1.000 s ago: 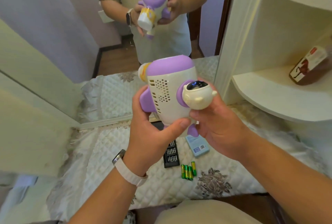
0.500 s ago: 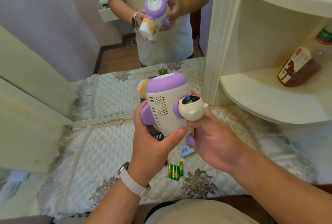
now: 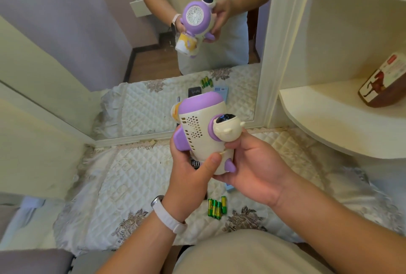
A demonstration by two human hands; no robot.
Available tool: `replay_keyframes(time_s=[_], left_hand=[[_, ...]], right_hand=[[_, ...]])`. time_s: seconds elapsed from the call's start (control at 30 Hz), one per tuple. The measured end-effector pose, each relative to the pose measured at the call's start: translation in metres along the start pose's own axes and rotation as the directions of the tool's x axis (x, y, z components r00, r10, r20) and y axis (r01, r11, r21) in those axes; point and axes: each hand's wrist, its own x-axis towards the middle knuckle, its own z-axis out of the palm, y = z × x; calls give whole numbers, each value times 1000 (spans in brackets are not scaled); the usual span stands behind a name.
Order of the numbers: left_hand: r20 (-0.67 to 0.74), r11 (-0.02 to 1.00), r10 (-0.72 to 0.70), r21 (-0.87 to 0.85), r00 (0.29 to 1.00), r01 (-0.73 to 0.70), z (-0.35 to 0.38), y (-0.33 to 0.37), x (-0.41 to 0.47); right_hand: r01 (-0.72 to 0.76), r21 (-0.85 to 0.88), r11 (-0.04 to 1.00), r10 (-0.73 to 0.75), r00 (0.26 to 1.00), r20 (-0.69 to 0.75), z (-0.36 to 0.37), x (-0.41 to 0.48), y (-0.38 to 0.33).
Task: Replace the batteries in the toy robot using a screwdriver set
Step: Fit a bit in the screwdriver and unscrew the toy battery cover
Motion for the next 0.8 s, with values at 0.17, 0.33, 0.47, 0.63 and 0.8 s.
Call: replay_keyframes(time_s=[0.17,0.33,0.47,0.63,0.8], left_hand=[[-20,998,-60,-9,998,60,-9,-9,11],[-41,992,-128,-9,991,128,-19,-17,20],[-79,985,-173,-25,982,171,-23,-24,22],[-95,976,-216,-20,972,215,-21,-34,22],[-86,963,-268,-30,960,266,-15,-39,26]], right_hand=[[-80,22,997,81,996,-48,2,23,0],[-209,24,978,210,974,-90,-1,53,3],[-276,58,959,281,953,-112,-4,69,8],[-349,75,934,356,923,-143,-13,78,10],[-324,34,945,323,919,-224,-24,82,10]])
